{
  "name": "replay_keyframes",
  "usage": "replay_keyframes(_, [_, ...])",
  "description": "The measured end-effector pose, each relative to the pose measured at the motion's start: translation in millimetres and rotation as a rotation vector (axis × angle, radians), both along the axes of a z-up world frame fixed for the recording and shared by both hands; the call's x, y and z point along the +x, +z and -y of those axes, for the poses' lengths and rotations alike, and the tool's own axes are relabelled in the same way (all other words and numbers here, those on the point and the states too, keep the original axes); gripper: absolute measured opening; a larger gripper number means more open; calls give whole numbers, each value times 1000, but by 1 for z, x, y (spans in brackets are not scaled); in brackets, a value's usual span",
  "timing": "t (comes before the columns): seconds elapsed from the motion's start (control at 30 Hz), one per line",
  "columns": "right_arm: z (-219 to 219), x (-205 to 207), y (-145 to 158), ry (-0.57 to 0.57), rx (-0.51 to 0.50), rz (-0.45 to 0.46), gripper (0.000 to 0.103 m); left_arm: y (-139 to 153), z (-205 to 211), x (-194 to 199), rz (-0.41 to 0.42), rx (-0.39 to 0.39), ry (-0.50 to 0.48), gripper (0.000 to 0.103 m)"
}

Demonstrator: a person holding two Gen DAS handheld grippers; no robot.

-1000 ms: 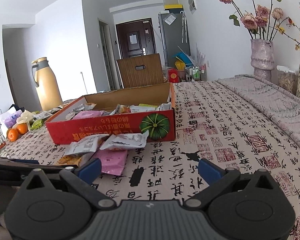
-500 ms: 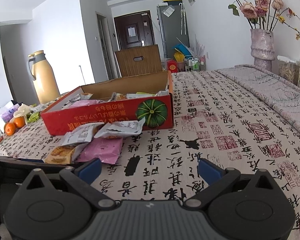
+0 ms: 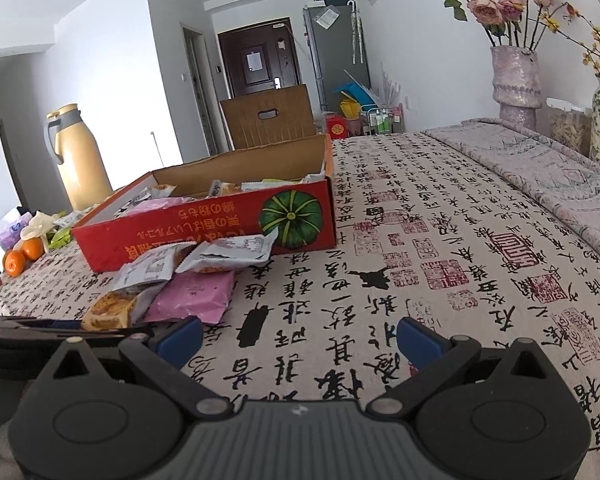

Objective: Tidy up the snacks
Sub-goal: 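Grasp the cracker packet with the left gripper, then grasp a white wrapped packet with the right gripper while the left gripper holds the cracker packet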

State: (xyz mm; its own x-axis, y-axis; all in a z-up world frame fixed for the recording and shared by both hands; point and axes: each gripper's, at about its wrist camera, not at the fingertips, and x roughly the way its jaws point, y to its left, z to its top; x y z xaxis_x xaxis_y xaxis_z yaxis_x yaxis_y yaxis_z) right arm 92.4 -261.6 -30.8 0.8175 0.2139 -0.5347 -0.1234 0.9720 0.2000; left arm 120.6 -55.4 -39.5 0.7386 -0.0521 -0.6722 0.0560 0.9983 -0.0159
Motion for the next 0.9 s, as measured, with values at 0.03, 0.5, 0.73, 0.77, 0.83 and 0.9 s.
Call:
replay_keyframes(0.03, [0,0,0,0,0,0,103,1,0,-2,5,0,-1,64])
replay_keyframes(0.5, [-2,-8,5,-3,-4,16,103,37,1,-36,133,-12,-28,64])
replay_keyframes(0.73, [-7,-11,7,0,-16,19,103,53,1,-48,185,-33,-44,64])
replay_keyframes(0.77, [-7,-11,7,0,-18,18,103,55,0,-49,191,-36,-44,64])
replay_keyframes(0.83, [-9,-11,7,-1,-22,17,103,58,-2,-49,202,-43,-43,64])
replay_keyframes(0.9, [-11,-10,7,-2,-28,15,103,60,-7,-48,209,-52,-36,64])
